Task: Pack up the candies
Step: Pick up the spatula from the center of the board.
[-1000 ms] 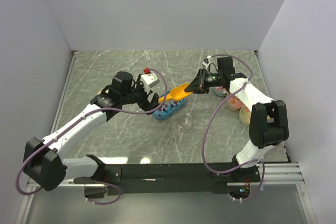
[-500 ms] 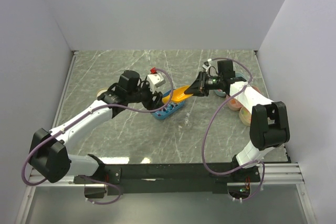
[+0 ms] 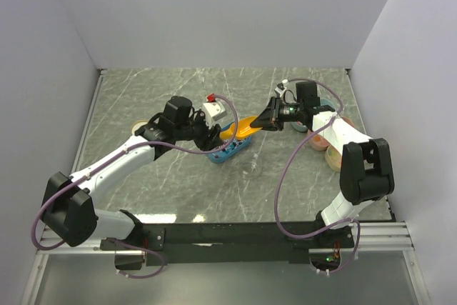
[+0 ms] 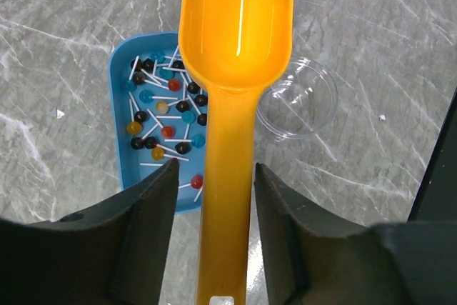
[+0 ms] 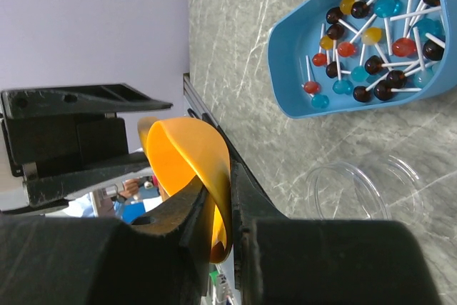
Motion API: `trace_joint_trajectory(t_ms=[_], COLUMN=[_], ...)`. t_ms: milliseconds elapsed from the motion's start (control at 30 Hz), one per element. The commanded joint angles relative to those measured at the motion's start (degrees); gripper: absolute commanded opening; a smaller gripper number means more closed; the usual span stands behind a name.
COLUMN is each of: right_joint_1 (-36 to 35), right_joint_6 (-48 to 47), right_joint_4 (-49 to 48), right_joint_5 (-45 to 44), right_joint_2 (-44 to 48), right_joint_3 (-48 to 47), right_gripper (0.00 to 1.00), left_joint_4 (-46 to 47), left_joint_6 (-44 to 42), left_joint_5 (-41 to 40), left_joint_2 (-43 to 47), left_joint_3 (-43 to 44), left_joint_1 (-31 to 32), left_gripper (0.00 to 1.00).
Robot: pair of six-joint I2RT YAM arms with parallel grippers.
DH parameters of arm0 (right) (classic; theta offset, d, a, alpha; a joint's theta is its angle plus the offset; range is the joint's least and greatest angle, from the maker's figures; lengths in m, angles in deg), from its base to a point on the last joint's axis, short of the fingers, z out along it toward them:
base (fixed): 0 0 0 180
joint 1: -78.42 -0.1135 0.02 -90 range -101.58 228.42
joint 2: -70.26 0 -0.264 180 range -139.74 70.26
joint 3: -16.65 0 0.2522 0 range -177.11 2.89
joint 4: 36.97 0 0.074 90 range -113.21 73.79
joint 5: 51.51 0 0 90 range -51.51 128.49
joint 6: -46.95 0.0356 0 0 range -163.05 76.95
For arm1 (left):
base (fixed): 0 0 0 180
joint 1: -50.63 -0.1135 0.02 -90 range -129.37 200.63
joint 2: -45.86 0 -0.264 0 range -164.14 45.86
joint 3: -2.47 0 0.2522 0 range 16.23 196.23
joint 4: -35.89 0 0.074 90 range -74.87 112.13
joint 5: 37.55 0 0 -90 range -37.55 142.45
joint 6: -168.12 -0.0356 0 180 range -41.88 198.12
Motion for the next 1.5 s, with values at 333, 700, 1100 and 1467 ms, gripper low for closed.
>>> trace_joint_trajectory(t_ms=[333, 700, 1100, 1467], right_joint_1=[0.11, 0.11, -0.59, -1.29], right_joint_6=[0.32, 1.11, 1.38, 1.38], right_joint_4=[-1.60, -2.74, -2.83, -2.13], right_joint_5=[1.92, 2.63, 2.89, 3.50], right_joint_2=[0.16, -0.28, -0.99, -2.22], right_joint_3=[0.73, 0.83, 0.47, -1.19], right_gripper=[0.00, 0.00, 0.00, 0.00], left_joint_4=[1.28, 1.19, 1.63, 2.07], left_joint_6=[-0.48, -0.74, -0.92, -1.36], left_joint_5=[0.30, 1.97, 1.09, 1.44], left_joint_2=[3.52, 3.43, 2.55, 2.64], left_joint_3=[0.43, -0.89, -1.24, -1.95], left_joint_1=[0.06, -0.29, -0.29, -0.29], left_gripper=[0.47, 0.56, 0.48, 0.44])
